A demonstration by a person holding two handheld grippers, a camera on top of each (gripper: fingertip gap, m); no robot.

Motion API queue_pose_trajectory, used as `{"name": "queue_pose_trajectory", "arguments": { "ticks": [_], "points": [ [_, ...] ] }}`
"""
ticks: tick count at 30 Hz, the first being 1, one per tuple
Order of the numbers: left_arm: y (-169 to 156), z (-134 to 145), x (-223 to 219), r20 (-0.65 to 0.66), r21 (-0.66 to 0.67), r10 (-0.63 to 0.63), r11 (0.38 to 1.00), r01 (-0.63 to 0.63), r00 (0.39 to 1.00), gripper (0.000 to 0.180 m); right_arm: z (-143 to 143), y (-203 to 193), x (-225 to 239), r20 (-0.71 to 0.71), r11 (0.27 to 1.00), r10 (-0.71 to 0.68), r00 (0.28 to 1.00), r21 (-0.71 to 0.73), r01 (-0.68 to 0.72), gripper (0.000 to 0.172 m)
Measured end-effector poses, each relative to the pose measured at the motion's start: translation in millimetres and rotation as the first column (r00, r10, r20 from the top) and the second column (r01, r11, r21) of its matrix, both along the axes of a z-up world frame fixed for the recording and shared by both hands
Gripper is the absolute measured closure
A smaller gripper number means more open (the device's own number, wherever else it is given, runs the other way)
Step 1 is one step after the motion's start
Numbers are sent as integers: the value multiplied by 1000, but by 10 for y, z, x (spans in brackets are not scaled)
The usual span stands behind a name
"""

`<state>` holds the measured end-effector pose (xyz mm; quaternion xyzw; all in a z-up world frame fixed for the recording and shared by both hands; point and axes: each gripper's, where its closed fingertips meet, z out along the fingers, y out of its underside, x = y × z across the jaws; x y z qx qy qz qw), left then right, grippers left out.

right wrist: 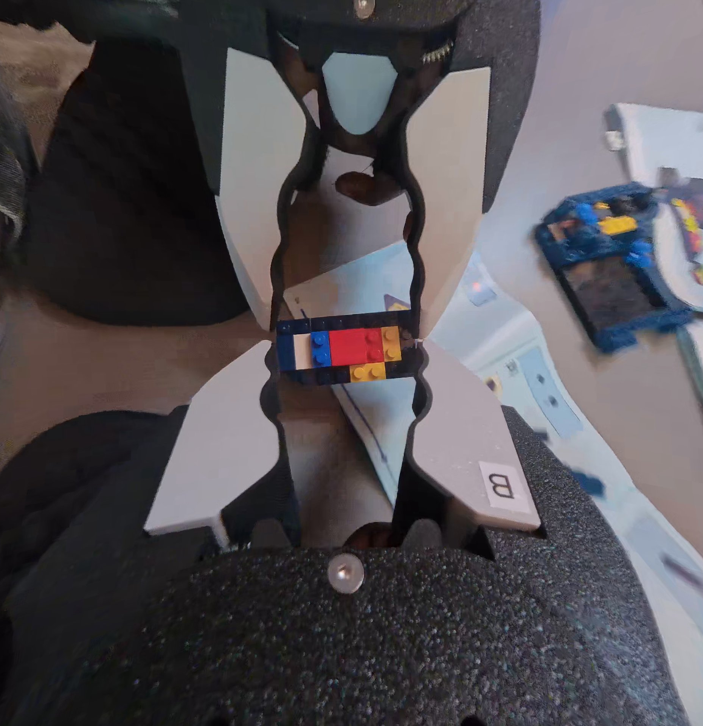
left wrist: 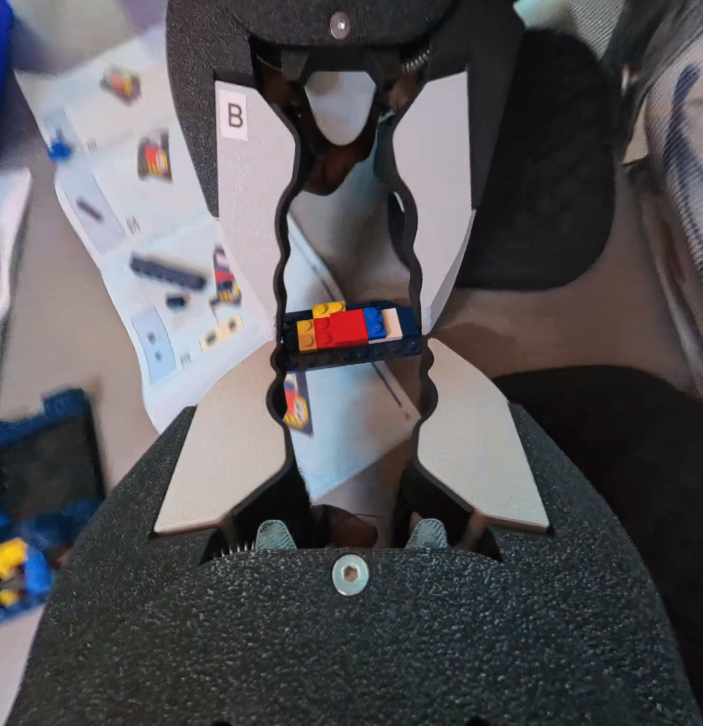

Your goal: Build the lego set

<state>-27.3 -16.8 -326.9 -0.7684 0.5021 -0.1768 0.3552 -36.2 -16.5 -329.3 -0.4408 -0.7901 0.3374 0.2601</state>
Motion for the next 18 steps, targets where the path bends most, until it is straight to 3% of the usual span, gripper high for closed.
{"name": "queue_pose_trajectory", "arguments": {
  "ticks": [2, 5, 8, 10, 14, 16, 18],
  "points": [
    [164, 152, 205, -35, 48, -67, 996, 69, 997, 115, 153, 176, 218, -30, 992, -120, 992, 26, 120, 106],
    [445, 167, 584, -118, 47, -210, 975, 217, 971, 116, 189, 466, 614, -68, 948, -316, 947, 19, 317, 106],
    [727, -78, 827, -177, -24, -324, 945, 325, 929, 116, -41, 757, 887, -48, 871, -492, 869, -17, 492, 106],
    [883, -253, 851, -195, -109, -323, 945, 307, 926, 118, -276, 906, 971, 36, 797, -601, 799, -52, 602, 105],
    [951, -157, 935, -123, -73, -322, 946, 315, 939, 109, -158, 970, 988, -22, 795, -602, 798, -109, 597, 92],
    [925, -106, 994, -93, -25, -335, 942, 334, 938, 114, -87, 953, 1049, -46, 821, -561, 827, -161, 548, 102],
    [941, -127, 1032, -76, 8, -322, 946, 323, 944, 125, -97, 982, 1140, -47, 832, -542, 839, -168, 528, 126]
  ]
}}
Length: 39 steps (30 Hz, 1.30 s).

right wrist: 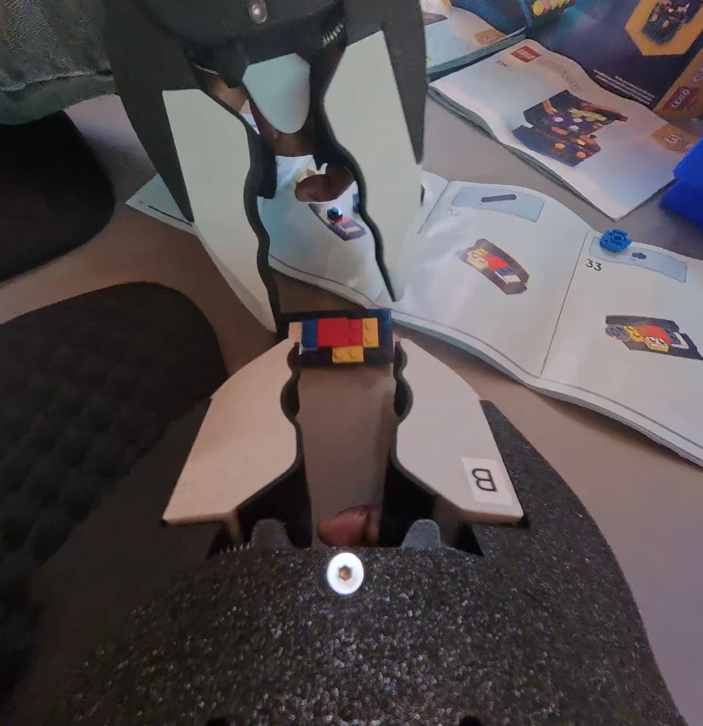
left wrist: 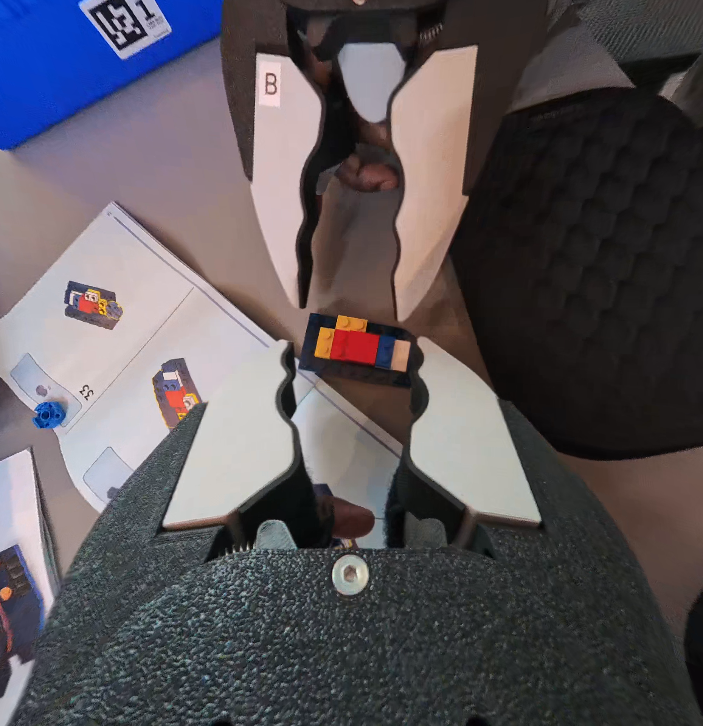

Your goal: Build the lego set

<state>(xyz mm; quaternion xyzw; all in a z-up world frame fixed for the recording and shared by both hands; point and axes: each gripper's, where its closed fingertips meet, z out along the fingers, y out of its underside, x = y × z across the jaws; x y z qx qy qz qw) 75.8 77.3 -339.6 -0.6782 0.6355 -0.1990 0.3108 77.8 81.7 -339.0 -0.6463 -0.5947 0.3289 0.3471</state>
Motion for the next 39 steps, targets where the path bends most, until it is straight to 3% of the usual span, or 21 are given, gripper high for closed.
{"name": "queue_pose_trajectory", "arguments": {
  "ticks": [4, 9, 17, 20, 23, 24, 26, 32, 34, 39],
  "points": [
    [-64, -142, 15, 18, -52, -22, 998, 23, 1000, 156, -19, 15, 23, 16, 1000, 13, 1000, 14, -14, 145],
    [-61, -146, 19, 18, -60, -5, 998, 7, 1000, 157, -167, 13, 12, 129, 995, 44, 991, 87, -55, 151],
    [-58, -150, 20, 47, -82, -1, 997, 5, 999, 157, -156, -8, 5, 153, 969, 129, 980, 189, -157, 154],
    [-58, -149, 23, 66, -84, -14, 996, 20, 998, 157, -143, -3, -6, 222, 885, 274, 936, 323, -335, 148],
    [-59, -148, 27, 81, -74, -37, 996, 43, 996, 157, -60, 50, -71, 287, 670, 412, 865, 548, -501, 132],
    [-59, -148, 27, 84, -71, -45, 996, 51, 995, 157, -68, 23, -78, 322, 616, 463, 826, 552, -561, 135],
    [-60, -147, 30, 87, -71, -56, 996, 62, 995, 157, -110, -21, -65, 399, 578, 530, 748, 476, -663, 144],
    [-62, -149, 29, 94, -76, -53, 995, 60, 994, 157, -152, 3, -46, 602, 423, 585, 544, 346, -838, 150],
    [-64, -149, 30, 97, -78, -48, 995, 56, 994, 157, -152, -9, -34, 588, 396, 600, 543, 372, -840, 154],
    [-70, -151, 30, 97, -97, -40, 994, 49, 994, 157, -136, -33, -19, 519, 435, 577, 631, 459, -775, 160]
  ]
}}
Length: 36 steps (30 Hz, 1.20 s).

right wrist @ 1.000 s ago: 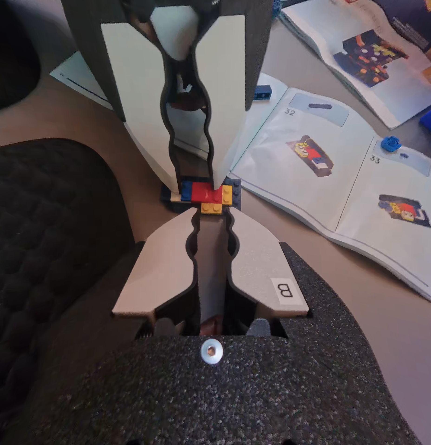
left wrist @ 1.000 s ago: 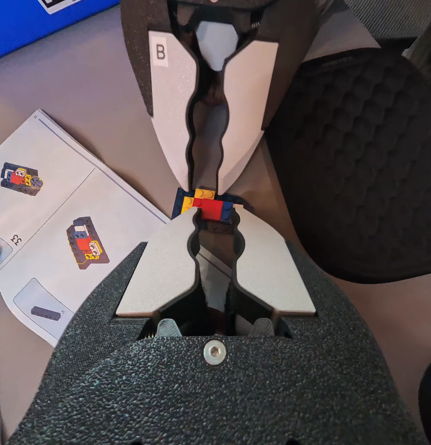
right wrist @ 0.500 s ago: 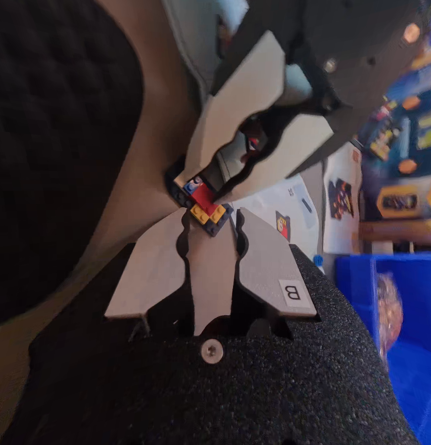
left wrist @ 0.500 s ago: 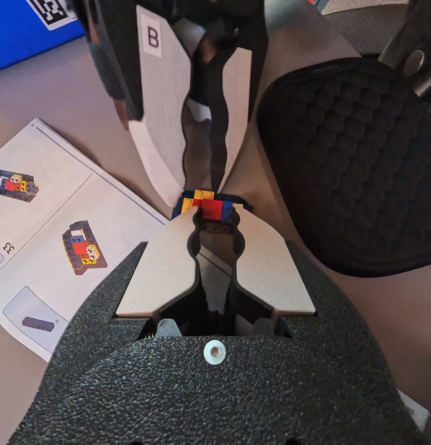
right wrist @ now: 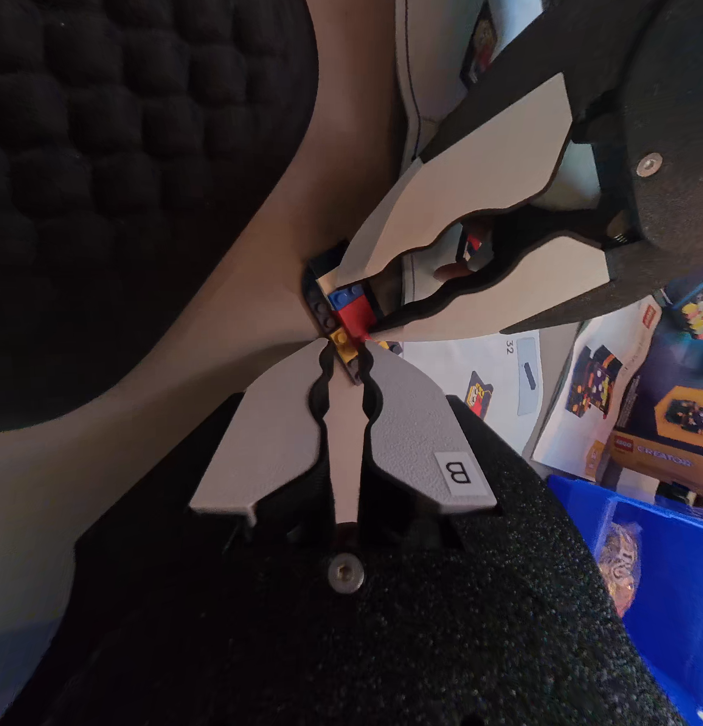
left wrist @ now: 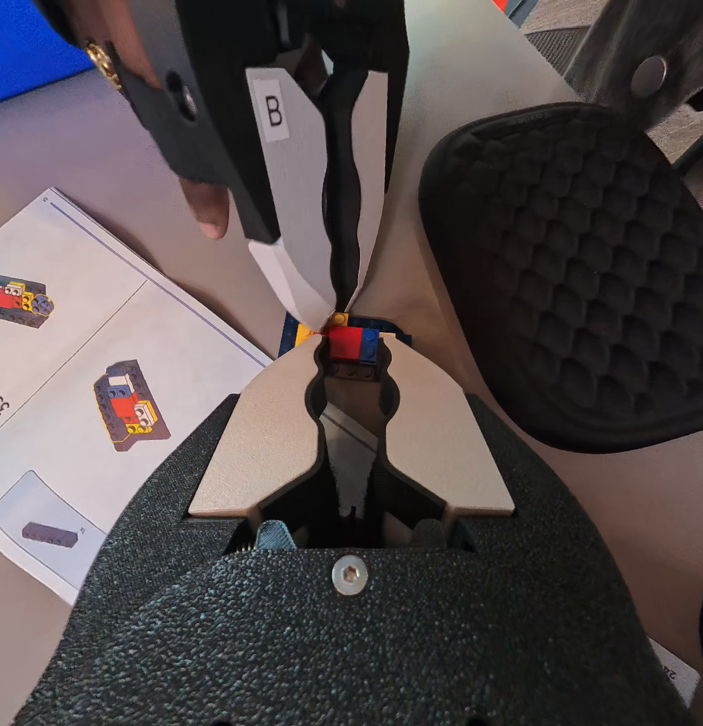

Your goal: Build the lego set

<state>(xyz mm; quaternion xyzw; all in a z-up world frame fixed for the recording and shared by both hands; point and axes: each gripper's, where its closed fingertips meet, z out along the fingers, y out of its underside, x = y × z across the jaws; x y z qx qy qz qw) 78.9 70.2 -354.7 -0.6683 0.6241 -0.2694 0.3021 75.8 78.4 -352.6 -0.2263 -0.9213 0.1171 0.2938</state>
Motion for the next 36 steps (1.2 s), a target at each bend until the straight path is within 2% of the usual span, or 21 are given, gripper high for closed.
{"name": "queue_pose_trajectory", "arguments": {
  "ticks": [7, 12, 13, 14, 15, 17, 19, 20, 22, 26, 32, 36],
  "points": [
    [-26, -5, -5, 4, -35, 3, 999, -3, 1000, 156, 14, -20, -9, -18, 999, -12, 1000, -31, 11, 162],
    [-37, -3, -14, 6, -37, 4, 999, -4, 1000, 156, 69, 0, -15, -110, 970, -167, 980, -195, 143, 164],
    [-38, -2, -14, 5, -34, 5, 999, -5, 1000, 156, 325, 104, -123, -280, 943, -268, 922, -270, 192, 172],
    [-42, -1, -2, 7, -34, 3, 999, -3, 1000, 156, 623, 111, -188, -353, 888, -342, 871, -424, 177, 172],
    [-44, -1, -2, 5, -30, -1, 1000, 2, 1000, 156, 724, 111, -205, -349, 877, -349, 870, -447, 173, 172],
    [-49, 2, -2, 2, -25, -3, 1000, 3, 1000, 156, 436, 97, -145, -272, 950, -249, 930, -256, 180, 172],
    [-47, 4, -3, 8, -26, -9, 1000, 9, 1000, 156, 121, 60, -13, -156, 978, -168, 973, -149, 145, 172],
    [-48, 5, -4, 11, -24, -15, 1000, 15, 1000, 157, 43, 24, 35, -127, 988, -124, 984, -105, 111, 165],
    [-49, 8, -3, 19, -29, -18, 999, 18, 1000, 157, 12, -42, 26, -138, 996, -71, 988, -60, 63, 157],
    [-53, 12, -6, 27, -34, -20, 999, 21, 999, 157, 4, -40, -23, -164, 1000, -11, 986, -3, 11, 157],
    [-59, 17, -12, 45, -53, -22, 998, 24, 999, 157, -24, -65, -20, -169, 992, 113, 979, 80, -101, 163],
    [-66, 20, -31, 48, -70, -16, 997, 20, 999, 157, -33, -71, -32, -184, 988, 120, 975, 119, -99, 165]
  ]
}}
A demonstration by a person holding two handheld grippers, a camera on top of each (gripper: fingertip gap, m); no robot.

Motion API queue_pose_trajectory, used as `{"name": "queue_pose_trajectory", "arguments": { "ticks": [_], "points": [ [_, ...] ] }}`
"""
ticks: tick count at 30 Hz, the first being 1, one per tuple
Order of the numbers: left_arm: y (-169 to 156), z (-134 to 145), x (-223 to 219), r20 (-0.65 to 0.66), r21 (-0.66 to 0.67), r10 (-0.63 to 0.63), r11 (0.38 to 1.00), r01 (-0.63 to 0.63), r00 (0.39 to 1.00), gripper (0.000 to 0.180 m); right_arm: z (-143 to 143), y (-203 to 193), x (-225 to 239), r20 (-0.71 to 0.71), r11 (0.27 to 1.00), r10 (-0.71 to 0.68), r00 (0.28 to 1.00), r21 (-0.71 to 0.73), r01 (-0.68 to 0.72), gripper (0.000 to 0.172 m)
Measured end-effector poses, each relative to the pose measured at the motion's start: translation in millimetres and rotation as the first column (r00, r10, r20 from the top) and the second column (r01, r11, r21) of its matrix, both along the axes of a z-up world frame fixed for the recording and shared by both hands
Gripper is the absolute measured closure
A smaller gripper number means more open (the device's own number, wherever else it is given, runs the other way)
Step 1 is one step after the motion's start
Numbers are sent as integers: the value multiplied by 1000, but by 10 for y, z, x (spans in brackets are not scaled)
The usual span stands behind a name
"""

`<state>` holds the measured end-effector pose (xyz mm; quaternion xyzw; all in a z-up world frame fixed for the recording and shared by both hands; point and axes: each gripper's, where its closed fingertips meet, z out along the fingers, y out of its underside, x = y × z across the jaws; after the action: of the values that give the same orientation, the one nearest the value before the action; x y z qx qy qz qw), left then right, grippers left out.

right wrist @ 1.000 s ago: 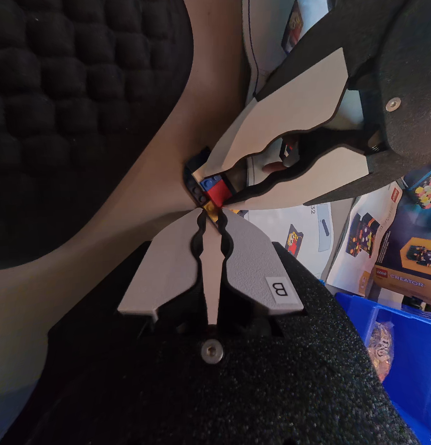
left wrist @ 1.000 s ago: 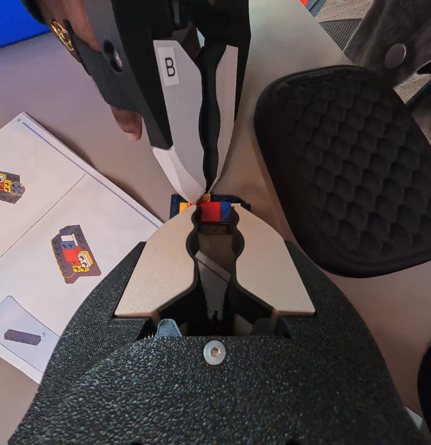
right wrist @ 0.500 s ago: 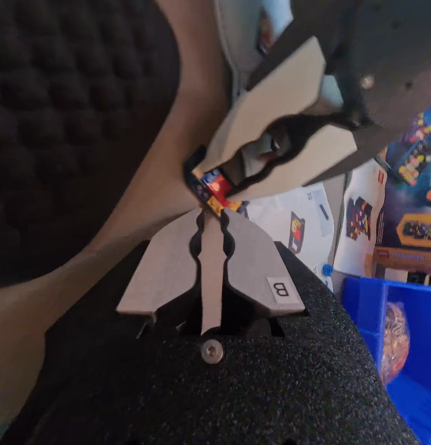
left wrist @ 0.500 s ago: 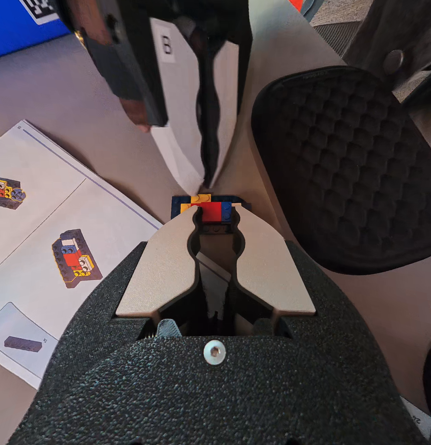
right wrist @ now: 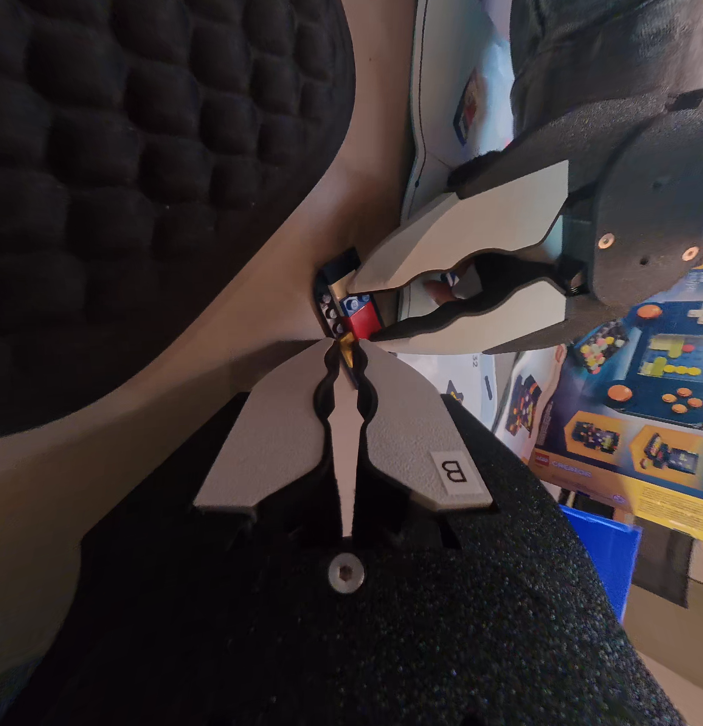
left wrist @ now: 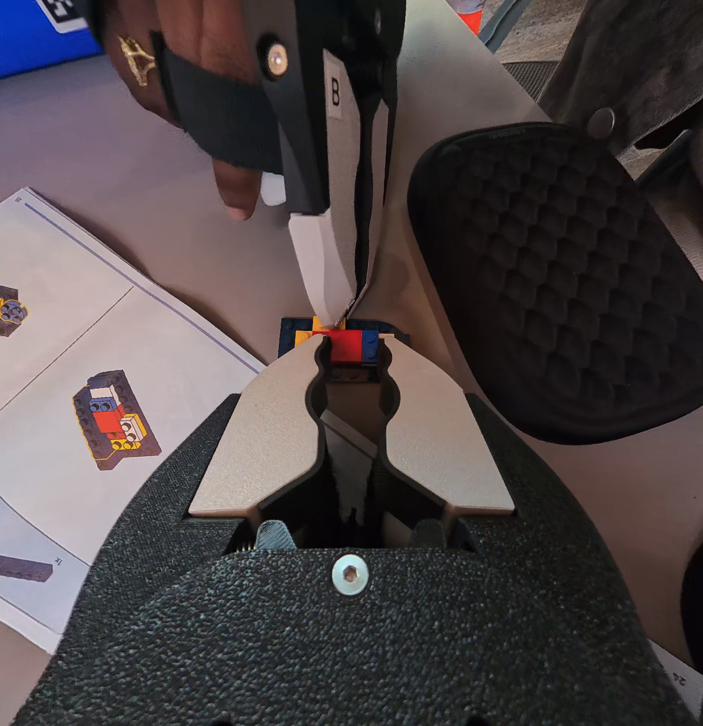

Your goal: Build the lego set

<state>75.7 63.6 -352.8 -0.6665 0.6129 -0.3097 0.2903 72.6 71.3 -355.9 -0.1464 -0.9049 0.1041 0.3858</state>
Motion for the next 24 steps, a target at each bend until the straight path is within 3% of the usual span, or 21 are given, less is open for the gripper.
{"name": "queue_pose_trajectory", "arguments": {
  "ticks": [6, 7, 8, 9, 10, 11, 14, 16, 17, 24],
  "points": [
    [-9, 5, -19, 2, -8, 2, 1000, -2, 1000, 157, 5, -5, -9, -89, 997, -68, 994, -40, 64, 166],
    [-10, 8, -29, 3, -8, 2, 1000, -2, 1000, 157, 77, 15, -44, -158, 994, -104, 982, -60, 95, 172],
    [-27, 2, 3, 4, -14, -4, 1000, 4, 1000, 157, 522, 181, -216, -432, 968, -246, 868, -152, 199, 172],
    [-58, 3, 71, 4, -4, -22, 1000, 22, 1000, 157, 752, 251, -305, -469, 934, -338, 816, -276, 228, 171],
    [-73, 5, 92, 2, 10, -35, 999, 35, 999, 156, 804, 234, -356, -453, 931, -334, 827, -295, 214, 171],
    [-75, 5, 81, 3, 5, -30, 1000, 30, 1000, 157, 733, 206, -353, -446, 956, -276, 851, -221, 194, 171],
    [-75, 10, 16, 3, 4, -32, 999, 32, 999, 157, 303, 222, -75, -242, 974, -213, 947, -133, 185, 171],
    [-76, 12, 16, 1, 2, -33, 999, 33, 999, 157, 143, 150, 114, -118, 971, -200, 973, -154, 181, 151],
    [-77, 13, 16, 2, -2, -35, 999, 35, 999, 157, 116, 108, 142, -100, 969, -203, 974, -166, 184, 146],
    [-82, 20, 13, 4, -16, -36, 999, 37, 999, 157, 71, -10, 54, -127, 980, -146, 981, -153, 126, 150]
  ]
}}
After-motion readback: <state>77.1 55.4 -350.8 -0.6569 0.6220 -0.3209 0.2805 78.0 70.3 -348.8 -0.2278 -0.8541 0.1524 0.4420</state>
